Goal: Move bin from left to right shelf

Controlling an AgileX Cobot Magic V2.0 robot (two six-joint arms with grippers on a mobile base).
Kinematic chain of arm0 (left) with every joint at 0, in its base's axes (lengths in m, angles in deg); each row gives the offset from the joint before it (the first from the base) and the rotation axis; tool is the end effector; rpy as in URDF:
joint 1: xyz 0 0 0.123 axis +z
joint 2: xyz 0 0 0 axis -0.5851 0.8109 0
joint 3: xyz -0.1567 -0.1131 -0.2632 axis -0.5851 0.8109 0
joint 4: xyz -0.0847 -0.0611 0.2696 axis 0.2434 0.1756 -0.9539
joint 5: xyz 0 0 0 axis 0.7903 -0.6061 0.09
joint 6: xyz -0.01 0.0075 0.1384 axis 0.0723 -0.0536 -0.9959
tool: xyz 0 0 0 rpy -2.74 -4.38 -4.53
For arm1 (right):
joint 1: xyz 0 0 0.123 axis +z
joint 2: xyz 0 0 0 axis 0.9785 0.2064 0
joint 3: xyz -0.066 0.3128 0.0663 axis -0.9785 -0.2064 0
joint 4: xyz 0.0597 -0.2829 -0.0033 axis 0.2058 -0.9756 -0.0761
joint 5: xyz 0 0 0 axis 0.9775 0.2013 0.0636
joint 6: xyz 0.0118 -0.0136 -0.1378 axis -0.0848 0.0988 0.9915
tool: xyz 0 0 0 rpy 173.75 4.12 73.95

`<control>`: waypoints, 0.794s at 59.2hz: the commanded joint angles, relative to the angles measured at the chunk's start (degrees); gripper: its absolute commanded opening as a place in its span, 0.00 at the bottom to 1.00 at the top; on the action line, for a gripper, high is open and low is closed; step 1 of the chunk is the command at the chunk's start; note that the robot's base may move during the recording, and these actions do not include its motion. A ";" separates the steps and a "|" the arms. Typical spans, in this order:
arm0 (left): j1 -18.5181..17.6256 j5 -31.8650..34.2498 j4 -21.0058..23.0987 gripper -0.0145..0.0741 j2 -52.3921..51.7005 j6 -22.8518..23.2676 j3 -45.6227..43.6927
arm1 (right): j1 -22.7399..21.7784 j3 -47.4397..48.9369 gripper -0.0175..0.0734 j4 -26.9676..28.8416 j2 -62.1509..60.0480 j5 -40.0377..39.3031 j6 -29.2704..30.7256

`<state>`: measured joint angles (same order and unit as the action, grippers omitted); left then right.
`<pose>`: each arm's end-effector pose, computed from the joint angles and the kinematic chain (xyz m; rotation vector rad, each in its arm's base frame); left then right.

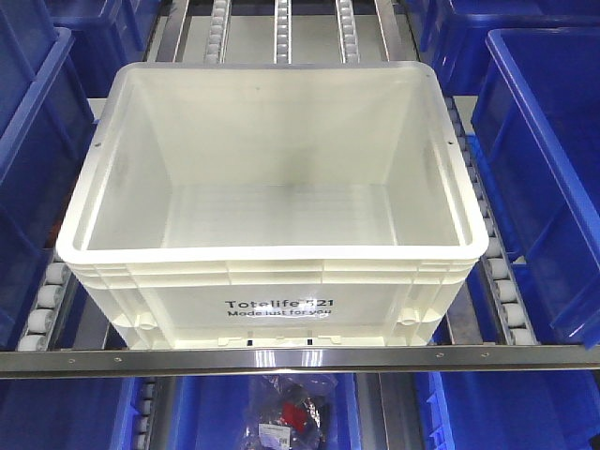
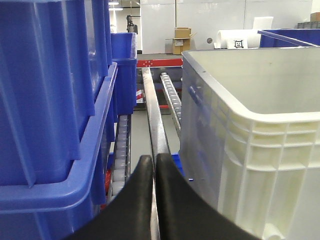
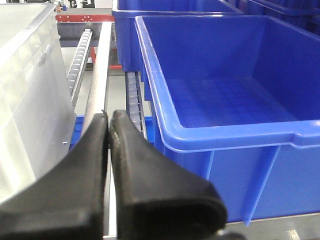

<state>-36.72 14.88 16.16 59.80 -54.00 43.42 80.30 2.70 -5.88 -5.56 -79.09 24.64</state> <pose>0.1005 -0.0015 0.2036 -0.0132 1.5272 -0.0379 0.1006 0.0039 0.2056 -0.0239 1.5028 0.0366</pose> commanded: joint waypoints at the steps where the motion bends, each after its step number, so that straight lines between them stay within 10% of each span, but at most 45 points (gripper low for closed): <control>1: -0.27 5.46 0.14 0.16 0.27 0.47 1.14 | -0.36 -0.99 0.18 -0.21 -0.56 -4.38 0.41; 16: -0.27 12.77 0.19 0.16 0.27 5.26 -1.57 | -0.04 -0.14 0.18 0.02 -0.56 -17.04 -5.46; 47: -3.02 -8.86 0.15 0.16 17.62 -3.14 -26.78 | -0.04 22.82 0.18 -5.74 20.28 3.14 -9.47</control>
<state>-38.48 3.09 16.16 76.02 -56.54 18.72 80.36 23.08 -11.66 11.73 -75.44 15.29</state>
